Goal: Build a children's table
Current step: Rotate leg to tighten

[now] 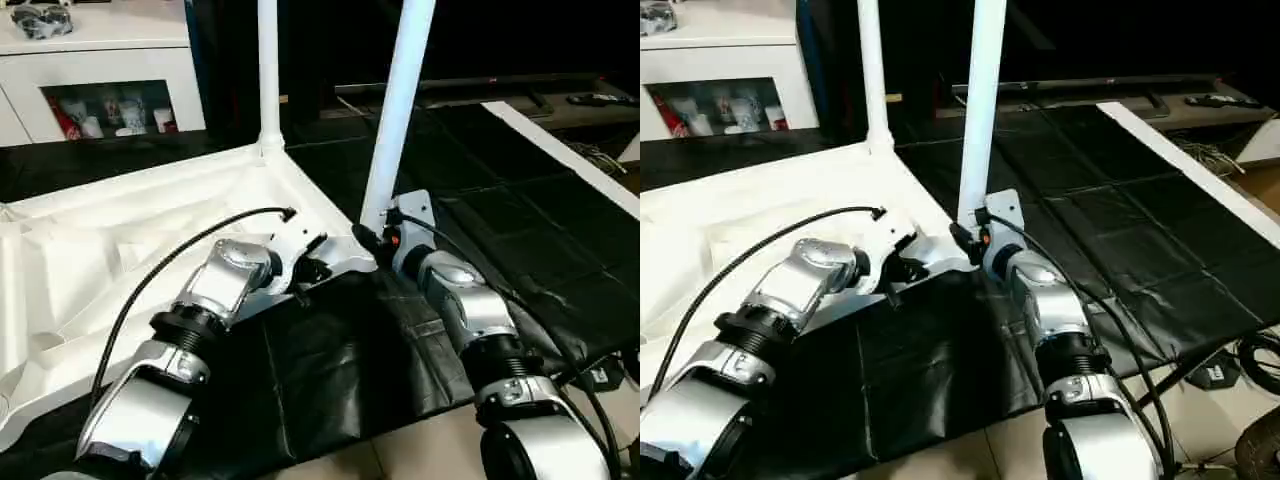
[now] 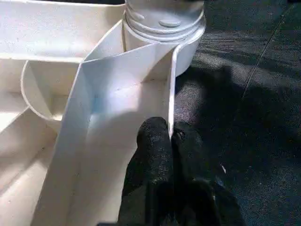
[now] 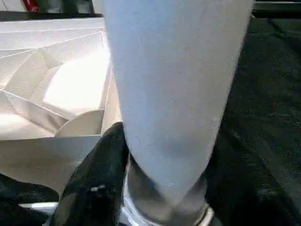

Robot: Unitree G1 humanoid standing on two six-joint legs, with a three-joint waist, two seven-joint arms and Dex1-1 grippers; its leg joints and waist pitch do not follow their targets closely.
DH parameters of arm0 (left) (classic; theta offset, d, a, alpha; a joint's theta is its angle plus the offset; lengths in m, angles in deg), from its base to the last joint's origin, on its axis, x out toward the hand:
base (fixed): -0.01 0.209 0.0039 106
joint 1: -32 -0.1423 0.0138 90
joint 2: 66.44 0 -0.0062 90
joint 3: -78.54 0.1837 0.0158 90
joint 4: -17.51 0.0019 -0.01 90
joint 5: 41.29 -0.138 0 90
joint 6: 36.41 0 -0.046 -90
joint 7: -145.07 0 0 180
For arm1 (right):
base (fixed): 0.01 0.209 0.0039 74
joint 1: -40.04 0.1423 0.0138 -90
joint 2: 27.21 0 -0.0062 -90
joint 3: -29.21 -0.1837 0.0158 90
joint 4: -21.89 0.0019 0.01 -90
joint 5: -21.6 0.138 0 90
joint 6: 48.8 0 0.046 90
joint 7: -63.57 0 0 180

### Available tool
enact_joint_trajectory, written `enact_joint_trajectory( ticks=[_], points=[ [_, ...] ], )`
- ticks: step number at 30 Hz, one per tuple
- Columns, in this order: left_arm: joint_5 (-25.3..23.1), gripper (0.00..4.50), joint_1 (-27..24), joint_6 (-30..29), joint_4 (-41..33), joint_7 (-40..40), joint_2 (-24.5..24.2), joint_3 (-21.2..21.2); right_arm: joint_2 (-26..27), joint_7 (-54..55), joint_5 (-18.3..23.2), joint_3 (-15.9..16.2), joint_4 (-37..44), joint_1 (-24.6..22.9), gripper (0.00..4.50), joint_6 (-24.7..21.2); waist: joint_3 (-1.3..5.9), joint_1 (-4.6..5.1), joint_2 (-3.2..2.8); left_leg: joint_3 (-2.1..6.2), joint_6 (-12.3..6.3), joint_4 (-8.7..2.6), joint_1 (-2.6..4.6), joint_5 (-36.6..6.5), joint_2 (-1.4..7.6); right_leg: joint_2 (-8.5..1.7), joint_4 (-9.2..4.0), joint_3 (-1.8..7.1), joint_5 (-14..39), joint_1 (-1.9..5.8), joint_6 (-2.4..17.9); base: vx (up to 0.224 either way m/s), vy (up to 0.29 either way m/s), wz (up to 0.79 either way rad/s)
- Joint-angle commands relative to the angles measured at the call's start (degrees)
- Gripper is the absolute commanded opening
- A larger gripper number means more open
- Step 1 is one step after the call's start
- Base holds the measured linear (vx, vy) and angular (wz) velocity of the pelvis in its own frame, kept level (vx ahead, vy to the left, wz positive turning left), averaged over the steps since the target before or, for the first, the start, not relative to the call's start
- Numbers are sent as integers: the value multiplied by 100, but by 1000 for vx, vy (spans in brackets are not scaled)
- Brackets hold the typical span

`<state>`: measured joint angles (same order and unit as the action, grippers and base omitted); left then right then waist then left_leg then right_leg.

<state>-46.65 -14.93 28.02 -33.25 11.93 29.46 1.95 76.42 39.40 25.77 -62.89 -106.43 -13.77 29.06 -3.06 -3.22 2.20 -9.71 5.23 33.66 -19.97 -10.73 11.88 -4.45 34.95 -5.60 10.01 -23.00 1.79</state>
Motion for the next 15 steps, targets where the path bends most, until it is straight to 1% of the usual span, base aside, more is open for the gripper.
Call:
enact_joint_trajectory(
  ticks=[1, 3, 5, 6, 7, 8, 9, 10, 11, 12, 13, 14, 15],
  points=[
    [55, 0, 135, 212, -140, -49, 250, 163, 454, -653, 113, 628, -137, -183, 285, -196, 359, -21, -59, 19, -163, -397, -2, -1169, 114, -393, -506, 310, 1683, 312, 935, 0, 0, 0],
    [89, 0, 83, 279, -162, 38, 200, 156, 385, -759, 135, 633, -91, -226, 311, -127, 353, -23, -64, 22, -142, -405, 5, -1252, 117, -396, -522, 312, 1824, 306, 896, 0, 0, 0],
    [112, 0, -9, 323, -245, 221, 55, 171, 219, -950, 211, 575, -19, -283, 318, -150, 366, -23, -57, 31, -148, -409, -6, -1209, 126, -399, -503, 317, 1701, 322, 909, 0, 0, 0],
    [115, 0, -23, 327, -255, 251, 27, 171, 180, -1020, 218, 575, -2, -297, 334, -142, 366, -23, -57, 31, -148, -409, -6, -1209, 126, -399, -503, 317, 1701, 322, 909, 0, 0, 0],
    [120, 0, -67, 393, -276, 375, -89, 165, 4, -1311, 230, 599, 109, -362, 349, -127, 374, -27, -76, 28, -182, -405, -14, -1119, 130, -393, -479, 323, 1452, 335, 983, 0, 0, 0],
    [121, 0, -79, 418, -281, 417, -119, 165, -40, -1386, 231, 602, 138, -378, 357, -118, 378, -33, -66, 22, -216, -396, -14, -1079, 129, -390, -474, 324, 1341, 340, 1008, 0, 0, 0],
    [132, 0, -117, 566, -298, 571, -205, 180, -180, -1652, 249, 631, 225, -432, 357, -58, 378, -37, -63, 23, -265, -397, -29, -1024, 126, -396, -462, 325, 1219, 351, 1058, 0, 0, 0],
    [145, 0, -170, 635, -330, 807, -341, 211, -395, -2020, 273, 664, 339, -506, 362, 28, 382, -47, -81, 20, -291, -392, -28, -998, 130, -399, -451, 323, 1140, 362, 1085, 0, 0, 0],
    [150, 0, -208, 769, -354, 1012, -449, 256, -556, -2293, 299, 687, 401, -550, 369, 108, 382, -41, -72, 18, -311, -389, -28, -987, 128, -393, -455, 322, 1120, 356, 1088, 0, 0, 0],
    [151, 0, -221, 825, -362, 1083, -486, 273, -609, -2384, 308, 695, 419, -563, 382, 135, 383, -49, -82, 15, -322, -389, -18, -994, 126, -393, -455, 323, 1123, 354, 1093, 0, 0, 0],
    [152, 0, -239, 918, -370, 1196, -544, 300, -691, -2522, 321, 706, 442, -579, 394, 178, 369, -53, -77, 12, -322, -392, -22, -1070, 129, -398, -467, 322, 1240, 350, 1114, 0, 0, 0],
    [157, 0, -254, 974, -382, 1339, -624, 330, -811, -2760, 362, 710, 478, -607, 400, 253, 370, -52, -76, 12, -312, -394, -19, -1081, 131, -398, -469, 322, 1283, 350, 1119, 0, 0, 0],
    [164, 0, -266, 1064, -383, 1587, -762, 380, -1025, -3158, 419, 717, 518, -640, 405, 375, 361, -54, -82, 18, -287, -402, -12, -1164, 136, -399, -483, 315, 1436, 341, 1095, 0, 0, 0]
  ],
)
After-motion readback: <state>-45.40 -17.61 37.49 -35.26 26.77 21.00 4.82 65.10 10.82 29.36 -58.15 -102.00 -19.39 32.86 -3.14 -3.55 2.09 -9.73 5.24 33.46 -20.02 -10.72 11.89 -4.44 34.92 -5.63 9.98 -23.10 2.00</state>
